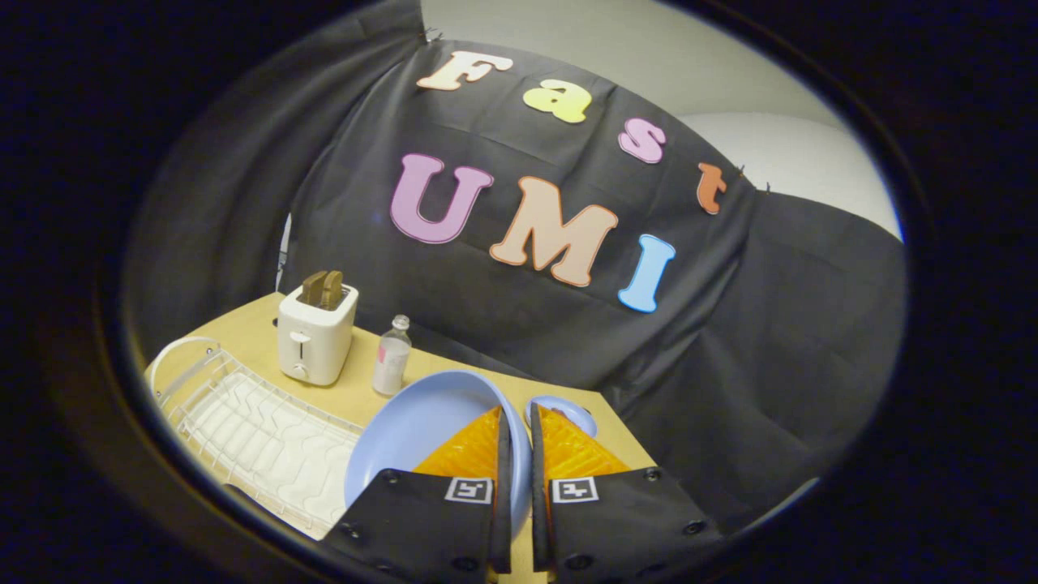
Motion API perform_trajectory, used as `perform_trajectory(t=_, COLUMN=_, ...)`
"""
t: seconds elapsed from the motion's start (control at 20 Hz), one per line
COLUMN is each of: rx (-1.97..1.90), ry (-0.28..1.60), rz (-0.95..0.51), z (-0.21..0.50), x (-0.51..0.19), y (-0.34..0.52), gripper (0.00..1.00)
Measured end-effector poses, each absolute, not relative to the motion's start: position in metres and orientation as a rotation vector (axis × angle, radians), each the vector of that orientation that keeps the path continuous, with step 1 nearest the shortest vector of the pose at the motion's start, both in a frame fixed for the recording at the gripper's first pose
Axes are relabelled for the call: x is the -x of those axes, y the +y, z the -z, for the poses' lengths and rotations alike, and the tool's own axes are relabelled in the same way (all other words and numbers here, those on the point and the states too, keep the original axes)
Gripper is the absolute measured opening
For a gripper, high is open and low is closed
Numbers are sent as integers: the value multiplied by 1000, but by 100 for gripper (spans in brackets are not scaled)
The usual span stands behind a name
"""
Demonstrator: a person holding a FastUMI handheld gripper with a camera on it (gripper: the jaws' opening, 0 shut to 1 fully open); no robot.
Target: Take the plate from the dish rack, then take the spoon from the basket and place it into the plate.
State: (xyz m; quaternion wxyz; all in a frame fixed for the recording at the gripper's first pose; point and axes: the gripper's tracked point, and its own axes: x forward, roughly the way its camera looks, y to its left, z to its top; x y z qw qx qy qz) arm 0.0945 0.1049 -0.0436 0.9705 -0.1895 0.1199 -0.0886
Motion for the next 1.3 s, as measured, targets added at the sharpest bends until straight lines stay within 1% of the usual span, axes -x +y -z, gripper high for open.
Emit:
perform_trajectory(t=0.55, rx=235, ry=162, rz=218, z=26, x=-55, y=21, gripper=13)
perform_trajectory(t=1.0, rx=149, ry=260, rz=235, z=70, x=-28, y=-19, gripper=13)
perform_trajectory(t=1.3, rx=161, ry=320, rz=254, z=109, x=-9, y=-38, gripper=13)
